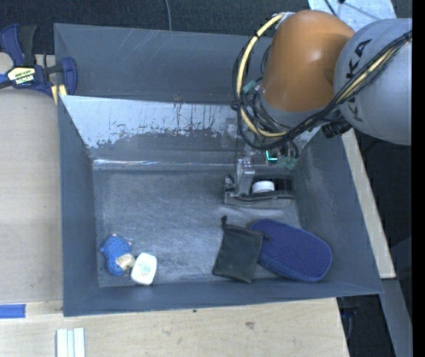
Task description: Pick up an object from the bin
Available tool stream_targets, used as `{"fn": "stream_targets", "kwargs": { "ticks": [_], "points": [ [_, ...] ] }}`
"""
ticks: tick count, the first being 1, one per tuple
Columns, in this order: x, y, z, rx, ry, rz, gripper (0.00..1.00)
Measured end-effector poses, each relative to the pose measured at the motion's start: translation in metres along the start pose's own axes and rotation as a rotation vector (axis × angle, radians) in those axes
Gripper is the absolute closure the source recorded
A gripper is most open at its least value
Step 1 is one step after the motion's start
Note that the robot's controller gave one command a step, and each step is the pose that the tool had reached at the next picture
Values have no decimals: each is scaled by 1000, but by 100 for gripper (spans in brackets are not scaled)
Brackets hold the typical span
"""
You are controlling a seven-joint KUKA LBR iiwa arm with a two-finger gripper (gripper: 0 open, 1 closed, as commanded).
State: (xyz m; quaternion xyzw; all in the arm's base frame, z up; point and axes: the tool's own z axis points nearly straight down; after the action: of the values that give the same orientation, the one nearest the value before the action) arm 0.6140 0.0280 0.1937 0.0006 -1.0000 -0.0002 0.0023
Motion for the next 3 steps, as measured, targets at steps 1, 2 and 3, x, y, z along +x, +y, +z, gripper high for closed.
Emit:
{"fn": "stream_targets", "kwargs": {
  "ticks": [1, 2, 3],
  "points": [
    [18, -59, 96, 2, 0, -36, 0],
    [-7, -78, 125, 1, -8, -30, 0],
    [-6, -77, 124, 0, -2, -30, 100]
  ]
}}
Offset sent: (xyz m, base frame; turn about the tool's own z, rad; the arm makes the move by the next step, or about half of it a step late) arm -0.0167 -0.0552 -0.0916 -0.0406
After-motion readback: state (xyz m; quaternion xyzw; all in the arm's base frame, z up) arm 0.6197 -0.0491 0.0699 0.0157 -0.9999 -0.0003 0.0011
